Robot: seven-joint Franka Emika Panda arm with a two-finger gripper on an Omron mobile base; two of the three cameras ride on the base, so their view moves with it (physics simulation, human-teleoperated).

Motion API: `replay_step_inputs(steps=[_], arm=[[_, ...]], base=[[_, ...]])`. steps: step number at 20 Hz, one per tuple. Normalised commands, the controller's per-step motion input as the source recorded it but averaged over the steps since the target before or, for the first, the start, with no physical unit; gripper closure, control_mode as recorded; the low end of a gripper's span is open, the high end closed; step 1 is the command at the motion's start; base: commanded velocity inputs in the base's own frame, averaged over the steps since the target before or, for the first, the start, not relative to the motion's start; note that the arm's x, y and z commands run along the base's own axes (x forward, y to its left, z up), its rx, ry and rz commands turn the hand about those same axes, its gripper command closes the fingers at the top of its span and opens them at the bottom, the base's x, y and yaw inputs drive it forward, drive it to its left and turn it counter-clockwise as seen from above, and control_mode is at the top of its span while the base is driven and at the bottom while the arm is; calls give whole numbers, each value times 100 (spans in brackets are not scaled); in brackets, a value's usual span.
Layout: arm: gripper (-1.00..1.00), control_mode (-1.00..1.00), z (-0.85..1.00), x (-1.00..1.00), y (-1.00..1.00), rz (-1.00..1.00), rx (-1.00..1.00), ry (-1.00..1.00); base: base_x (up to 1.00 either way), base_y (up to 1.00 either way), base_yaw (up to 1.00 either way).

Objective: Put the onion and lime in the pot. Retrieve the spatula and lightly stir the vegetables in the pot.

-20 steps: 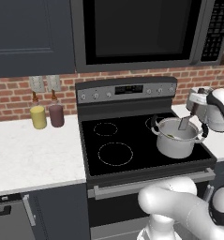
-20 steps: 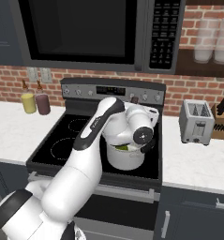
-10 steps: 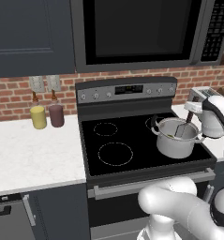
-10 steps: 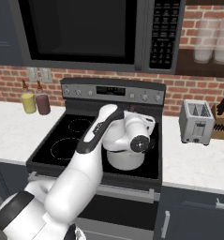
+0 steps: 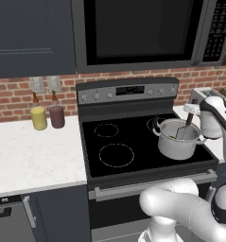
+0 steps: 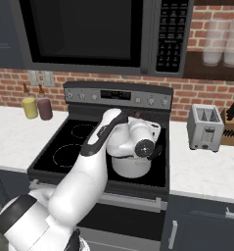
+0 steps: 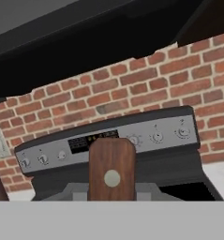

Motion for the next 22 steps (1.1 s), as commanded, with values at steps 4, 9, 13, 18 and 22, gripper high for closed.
replay_step_inputs(steps=[4, 9, 13, 18, 22], arm=[[100, -100, -14, 19, 0, 0, 0, 8], [100, -100, -23, 12, -9, 0, 0, 1], [100, -100, -35, 15, -15, 0, 0, 0], [100, -100, -40, 12, -3, 0, 0, -3], [100, -100, -36, 28, 0, 0, -3, 0]], base=[[0, 0, 0], [0, 0, 0], [0, 0, 0], [0, 0, 0], [0, 0, 0]])
